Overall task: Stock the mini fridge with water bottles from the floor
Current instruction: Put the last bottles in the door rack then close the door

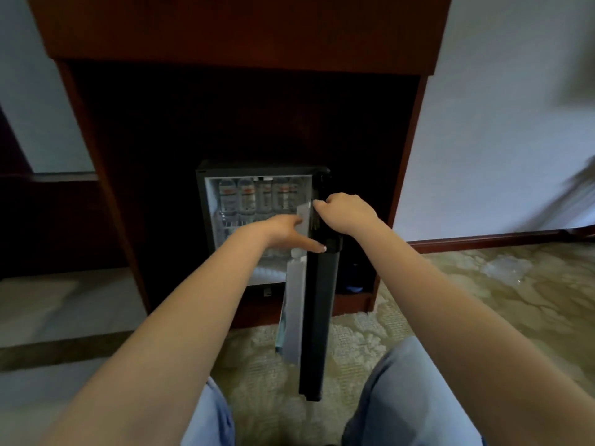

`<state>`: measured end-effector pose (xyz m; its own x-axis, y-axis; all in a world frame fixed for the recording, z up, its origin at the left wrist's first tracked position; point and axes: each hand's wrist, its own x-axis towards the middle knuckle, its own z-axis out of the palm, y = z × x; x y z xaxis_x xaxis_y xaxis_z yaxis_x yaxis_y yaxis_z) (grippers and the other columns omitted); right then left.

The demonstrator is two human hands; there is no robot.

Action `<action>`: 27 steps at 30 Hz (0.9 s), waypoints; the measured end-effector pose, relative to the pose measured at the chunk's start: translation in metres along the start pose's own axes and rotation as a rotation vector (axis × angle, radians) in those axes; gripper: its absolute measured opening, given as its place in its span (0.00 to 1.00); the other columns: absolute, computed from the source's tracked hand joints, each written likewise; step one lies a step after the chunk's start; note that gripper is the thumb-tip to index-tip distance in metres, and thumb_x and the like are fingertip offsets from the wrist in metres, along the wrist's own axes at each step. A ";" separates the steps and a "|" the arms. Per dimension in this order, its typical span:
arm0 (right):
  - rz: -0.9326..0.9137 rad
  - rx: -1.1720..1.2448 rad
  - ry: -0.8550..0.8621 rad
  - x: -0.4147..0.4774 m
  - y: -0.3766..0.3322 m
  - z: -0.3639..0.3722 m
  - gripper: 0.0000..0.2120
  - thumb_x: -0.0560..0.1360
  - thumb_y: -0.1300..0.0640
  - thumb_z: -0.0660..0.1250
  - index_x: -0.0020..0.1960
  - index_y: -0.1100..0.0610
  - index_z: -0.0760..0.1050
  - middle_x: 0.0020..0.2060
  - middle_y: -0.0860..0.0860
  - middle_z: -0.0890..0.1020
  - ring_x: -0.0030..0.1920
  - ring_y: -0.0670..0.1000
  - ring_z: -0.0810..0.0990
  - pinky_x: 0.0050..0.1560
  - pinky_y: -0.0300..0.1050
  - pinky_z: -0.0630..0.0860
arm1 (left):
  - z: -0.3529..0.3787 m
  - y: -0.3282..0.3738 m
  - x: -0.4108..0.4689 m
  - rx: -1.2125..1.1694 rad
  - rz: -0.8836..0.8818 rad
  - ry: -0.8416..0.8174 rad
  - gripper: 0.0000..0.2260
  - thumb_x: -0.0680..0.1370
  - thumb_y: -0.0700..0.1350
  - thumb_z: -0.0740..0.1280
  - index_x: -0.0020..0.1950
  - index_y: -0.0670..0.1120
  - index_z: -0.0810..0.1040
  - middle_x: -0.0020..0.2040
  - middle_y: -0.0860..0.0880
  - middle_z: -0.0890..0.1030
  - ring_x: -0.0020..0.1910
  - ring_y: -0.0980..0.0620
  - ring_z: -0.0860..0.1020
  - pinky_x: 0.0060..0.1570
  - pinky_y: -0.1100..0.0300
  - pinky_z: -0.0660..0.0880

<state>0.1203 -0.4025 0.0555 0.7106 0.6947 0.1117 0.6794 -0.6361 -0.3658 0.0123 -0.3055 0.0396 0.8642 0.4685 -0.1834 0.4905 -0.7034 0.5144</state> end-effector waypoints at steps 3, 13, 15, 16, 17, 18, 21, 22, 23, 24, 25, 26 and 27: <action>-0.027 0.078 -0.011 0.008 -0.028 0.009 0.22 0.80 0.45 0.51 0.68 0.54 0.70 0.59 0.54 0.78 0.57 0.58 0.76 0.66 0.61 0.68 | -0.012 -0.022 -0.010 -0.014 -0.006 -0.015 0.31 0.71 0.59 0.71 0.71 0.51 0.67 0.64 0.52 0.73 0.65 0.49 0.71 0.60 0.57 0.69; -0.339 -0.222 -0.212 0.078 -0.082 0.064 0.30 0.80 0.58 0.56 0.78 0.47 0.47 0.78 0.49 0.50 0.78 0.53 0.47 0.75 0.61 0.51 | -0.065 -0.111 0.009 -0.120 -0.187 0.211 0.26 0.71 0.60 0.69 0.62 0.46 0.71 0.50 0.50 0.76 0.48 0.51 0.76 0.44 0.59 0.74; -0.368 -0.277 -0.221 0.093 -0.093 0.074 0.32 0.80 0.56 0.57 0.78 0.47 0.45 0.78 0.49 0.49 0.78 0.53 0.45 0.75 0.63 0.47 | -0.076 -0.127 0.019 -0.119 -0.215 0.234 0.25 0.72 0.58 0.69 0.62 0.46 0.70 0.51 0.50 0.75 0.49 0.51 0.75 0.44 0.60 0.72; -0.381 -0.284 -0.210 0.099 -0.098 0.078 0.32 0.80 0.56 0.58 0.79 0.48 0.45 0.78 0.49 0.50 0.78 0.53 0.46 0.74 0.62 0.46 | -0.081 -0.135 0.024 -0.116 -0.230 0.241 0.26 0.72 0.58 0.69 0.64 0.46 0.69 0.53 0.49 0.76 0.50 0.51 0.75 0.47 0.59 0.73; -0.395 -0.292 -0.192 0.106 -0.102 0.084 0.33 0.79 0.55 0.59 0.79 0.48 0.45 0.78 0.50 0.50 0.78 0.53 0.46 0.75 0.61 0.46 | -0.086 -0.144 0.031 -0.120 -0.247 0.246 0.28 0.72 0.58 0.70 0.66 0.46 0.69 0.55 0.49 0.76 0.52 0.50 0.76 0.50 0.58 0.74; -0.406 -0.302 -0.173 0.112 -0.107 0.088 0.34 0.79 0.54 0.60 0.79 0.48 0.45 0.78 0.50 0.51 0.78 0.53 0.47 0.75 0.61 0.46 | -0.091 -0.153 0.037 -0.121 -0.259 0.258 0.29 0.71 0.58 0.70 0.67 0.46 0.68 0.56 0.48 0.76 0.53 0.50 0.76 0.53 0.56 0.75; -0.423 -0.327 -0.108 0.130 -0.120 0.100 0.37 0.76 0.52 0.62 0.79 0.49 0.46 0.78 0.52 0.53 0.78 0.54 0.49 0.75 0.58 0.47 | -0.103 -0.175 0.058 -0.110 -0.289 0.302 0.33 0.69 0.58 0.72 0.68 0.45 0.66 0.58 0.46 0.75 0.55 0.48 0.76 0.57 0.52 0.75; -0.428 -0.339 -0.091 0.137 -0.125 0.103 0.37 0.75 0.50 0.62 0.79 0.50 0.46 0.78 0.52 0.54 0.77 0.54 0.51 0.76 0.57 0.47 | -0.107 -0.181 0.065 -0.103 -0.295 0.321 0.34 0.69 0.58 0.72 0.69 0.44 0.65 0.60 0.46 0.75 0.57 0.47 0.76 0.58 0.52 0.75; -0.433 -0.352 -0.076 0.142 -0.129 0.106 0.37 0.75 0.49 0.61 0.79 0.51 0.46 0.78 0.53 0.55 0.77 0.55 0.52 0.76 0.56 0.47 | -0.110 -0.185 0.072 -0.094 -0.301 0.337 0.36 0.69 0.58 0.72 0.71 0.44 0.63 0.63 0.45 0.73 0.60 0.46 0.75 0.60 0.52 0.74; -0.435 -0.361 -0.064 0.147 -0.134 0.108 0.38 0.75 0.48 0.61 0.79 0.51 0.46 0.77 0.54 0.55 0.77 0.55 0.53 0.76 0.55 0.48 | -0.113 -0.189 0.079 -0.081 -0.302 0.353 0.37 0.70 0.58 0.72 0.73 0.45 0.62 0.65 0.44 0.72 0.62 0.45 0.73 0.60 0.53 0.73; -0.437 -0.366 -0.049 0.154 -0.138 0.112 0.38 0.75 0.47 0.61 0.79 0.52 0.47 0.77 0.55 0.56 0.77 0.56 0.54 0.76 0.54 0.48 | -0.117 -0.194 0.087 -0.068 -0.300 0.368 0.36 0.71 0.57 0.71 0.73 0.45 0.61 0.66 0.44 0.71 0.63 0.45 0.72 0.60 0.54 0.73; -0.440 -0.369 -0.030 0.159 -0.141 0.117 0.38 0.74 0.47 0.61 0.78 0.53 0.47 0.77 0.56 0.57 0.77 0.56 0.54 0.76 0.53 0.49 | -0.120 -0.198 0.095 -0.051 -0.295 0.384 0.34 0.72 0.56 0.70 0.73 0.45 0.61 0.67 0.43 0.70 0.63 0.45 0.72 0.59 0.55 0.72; -0.443 -0.371 -0.007 0.163 -0.144 0.122 0.38 0.74 0.46 0.61 0.78 0.53 0.48 0.76 0.57 0.57 0.76 0.57 0.55 0.76 0.53 0.49 | -0.122 -0.203 0.103 -0.039 -0.296 0.395 0.32 0.74 0.55 0.67 0.74 0.46 0.61 0.69 0.42 0.68 0.65 0.44 0.71 0.59 0.54 0.71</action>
<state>0.1159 -0.1562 0.0138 0.3435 0.9229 0.1740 0.9314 -0.3585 0.0626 -0.0114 -0.0491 0.0191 0.5762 0.8173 0.0014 0.6977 -0.4927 0.5202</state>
